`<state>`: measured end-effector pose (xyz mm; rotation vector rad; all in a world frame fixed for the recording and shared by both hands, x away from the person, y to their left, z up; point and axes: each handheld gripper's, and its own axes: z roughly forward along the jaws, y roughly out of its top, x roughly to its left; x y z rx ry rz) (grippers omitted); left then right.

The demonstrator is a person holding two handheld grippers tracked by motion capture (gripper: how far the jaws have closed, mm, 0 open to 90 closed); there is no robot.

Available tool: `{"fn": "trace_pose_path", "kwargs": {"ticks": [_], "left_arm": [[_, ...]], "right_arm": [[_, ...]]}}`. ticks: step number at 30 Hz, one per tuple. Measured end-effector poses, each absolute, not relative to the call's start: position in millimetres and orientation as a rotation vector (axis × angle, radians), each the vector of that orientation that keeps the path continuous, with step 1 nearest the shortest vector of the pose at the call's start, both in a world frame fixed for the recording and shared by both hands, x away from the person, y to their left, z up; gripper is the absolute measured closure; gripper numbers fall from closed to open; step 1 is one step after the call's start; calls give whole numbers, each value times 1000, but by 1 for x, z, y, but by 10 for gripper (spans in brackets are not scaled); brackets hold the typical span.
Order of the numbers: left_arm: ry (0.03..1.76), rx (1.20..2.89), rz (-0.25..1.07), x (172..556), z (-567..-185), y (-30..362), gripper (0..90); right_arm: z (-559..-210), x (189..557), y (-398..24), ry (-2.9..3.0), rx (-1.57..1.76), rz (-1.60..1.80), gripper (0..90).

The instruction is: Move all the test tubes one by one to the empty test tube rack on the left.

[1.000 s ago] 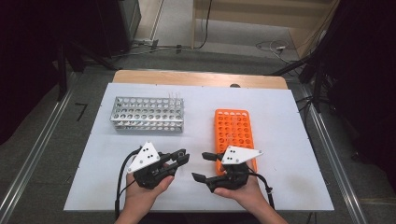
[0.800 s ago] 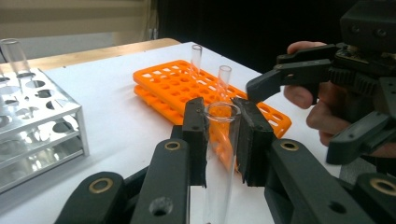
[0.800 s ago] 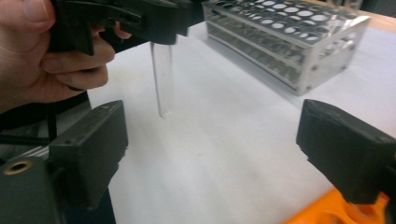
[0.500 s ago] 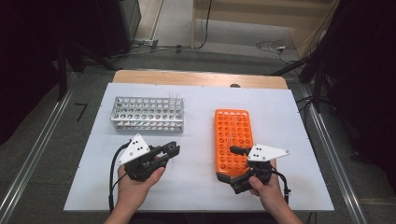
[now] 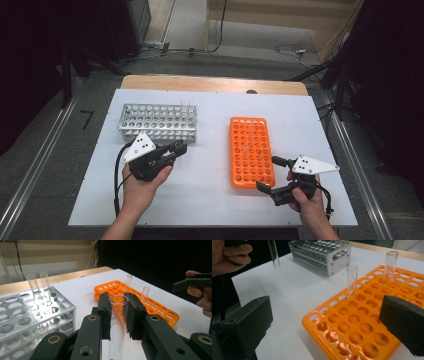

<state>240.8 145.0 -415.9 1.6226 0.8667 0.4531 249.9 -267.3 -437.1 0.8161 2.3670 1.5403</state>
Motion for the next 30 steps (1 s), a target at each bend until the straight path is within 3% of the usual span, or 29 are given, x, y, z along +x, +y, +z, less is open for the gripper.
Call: {"fn": "trace_pose_path", "kwargs": {"ticks": [30], "left_arm": [[967, 1555, 559, 321, -399, 165, 757]], "right_arm": [[-449, 256, -305, 2322, 936, 1521, 0]]}}
